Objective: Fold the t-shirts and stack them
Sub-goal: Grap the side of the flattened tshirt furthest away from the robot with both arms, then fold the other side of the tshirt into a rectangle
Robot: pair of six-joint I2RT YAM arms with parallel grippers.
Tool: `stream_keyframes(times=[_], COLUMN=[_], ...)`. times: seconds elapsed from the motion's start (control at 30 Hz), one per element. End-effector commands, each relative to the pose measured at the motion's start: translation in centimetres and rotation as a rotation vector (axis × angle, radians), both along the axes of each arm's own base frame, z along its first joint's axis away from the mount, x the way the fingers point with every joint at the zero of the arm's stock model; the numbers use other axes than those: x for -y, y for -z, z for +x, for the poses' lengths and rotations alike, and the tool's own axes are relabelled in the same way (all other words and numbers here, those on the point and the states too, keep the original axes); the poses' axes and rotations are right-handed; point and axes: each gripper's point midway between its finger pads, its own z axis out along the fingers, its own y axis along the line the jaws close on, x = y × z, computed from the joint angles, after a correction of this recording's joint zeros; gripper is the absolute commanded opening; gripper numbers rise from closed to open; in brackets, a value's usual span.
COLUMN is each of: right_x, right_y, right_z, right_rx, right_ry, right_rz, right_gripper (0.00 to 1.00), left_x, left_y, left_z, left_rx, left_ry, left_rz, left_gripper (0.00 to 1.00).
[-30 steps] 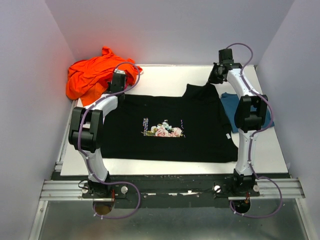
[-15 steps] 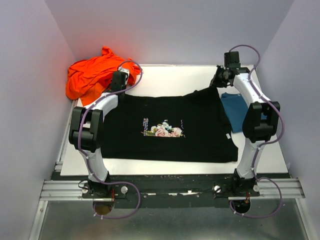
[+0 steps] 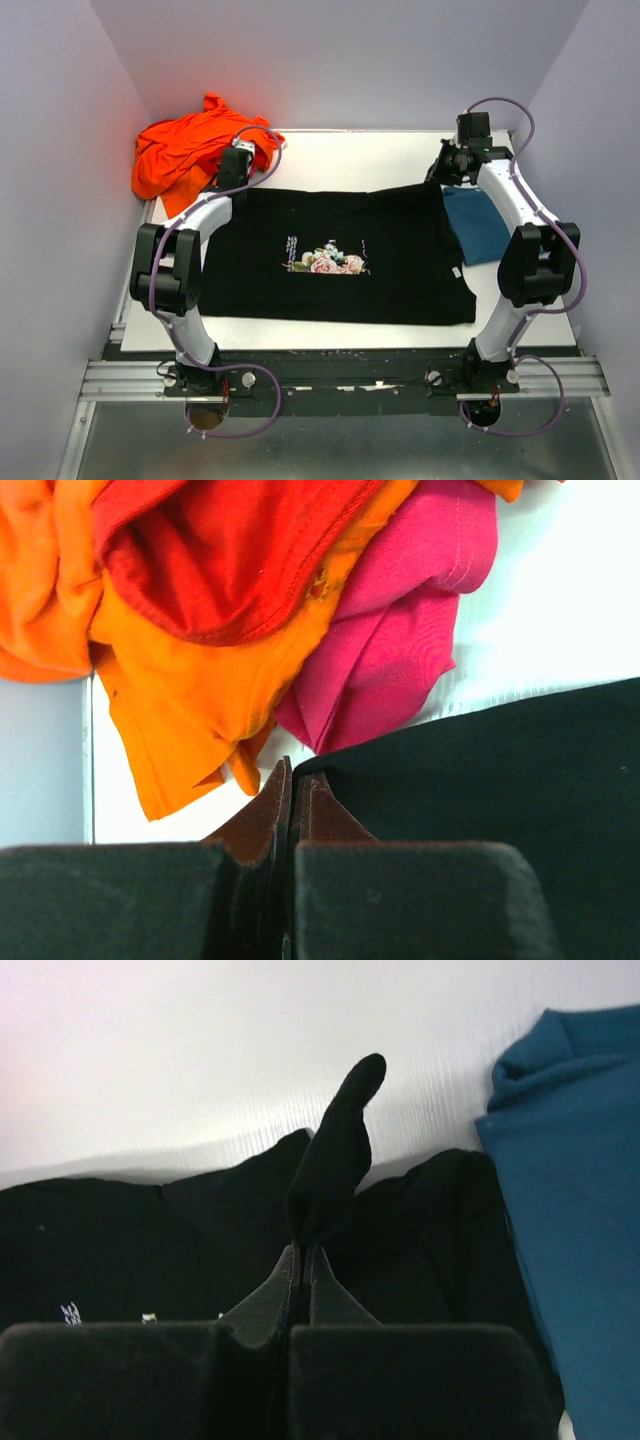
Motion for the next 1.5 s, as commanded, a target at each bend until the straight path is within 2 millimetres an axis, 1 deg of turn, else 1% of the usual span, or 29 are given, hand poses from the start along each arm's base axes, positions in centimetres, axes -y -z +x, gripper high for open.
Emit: stream_keyframes(times=[0.0,0.23,0.37,0.5,0.67,0.83,1.03,1.23,1.37,1.47], right_x=[-0.5,-0.2,-0.1,0.0,0.3,0.8,1.3,1.5,1.3,0.9], right_y=[-2.1,-1.7,-1.8,-1.7,-0.9,0.8,1.7,4.0,5.5,6.3], right_z=[-1.7,-4.8,-6.5,-8.1,-10.4,-12.7,-14.7,-17.0,-18.7,-19.8], right_rx=[0.055,0.051,0.058,0.060,0.071,0.063,0.075,0.047,0.016,0.002], right_ry=[-0.018,-0.010,-0.004,0.010,0.046,0.089,0.128,0.161,0.163,0.153], right_rz=[0.041,0.044,0.044,0.053,0.070,0.071,0.074,0.091,0.102,0.126], right_gripper=[0.01,0.01,0.01,0.01,0.01,0.01,0.01,0.01,0.01,0.01], left_x=[-1.2,-2.0,-2.5,-2.2,-2.5,-2.1,-1.2,-1.4,-1.2,-1.9], left_y=[-2.4,-2.3,-2.4,-2.7,-2.9,-1.8,0.1,1.8,2.3,2.7], left_z=[-0.7,-2.3,-3.1,-3.5,-4.7,-5.7,-6.7,-7.9,-8.7,-9.6], left_rx=[0.082,0.102,0.103,0.150,0.189,0.185,0.120,0.087,0.061,0.069], left_ry=[-0.055,-0.079,-0.096,-0.094,-0.101,-0.089,-0.038,-0.052,-0.058,-0.103], left_rz=[0.030,0.046,0.062,0.030,0.024,-0.003,0.026,0.044,0.036,0.048], left_gripper=[0.00,0.00,0.00,0.00,0.00,0.00,0.00,0.00,0.00,0.00])
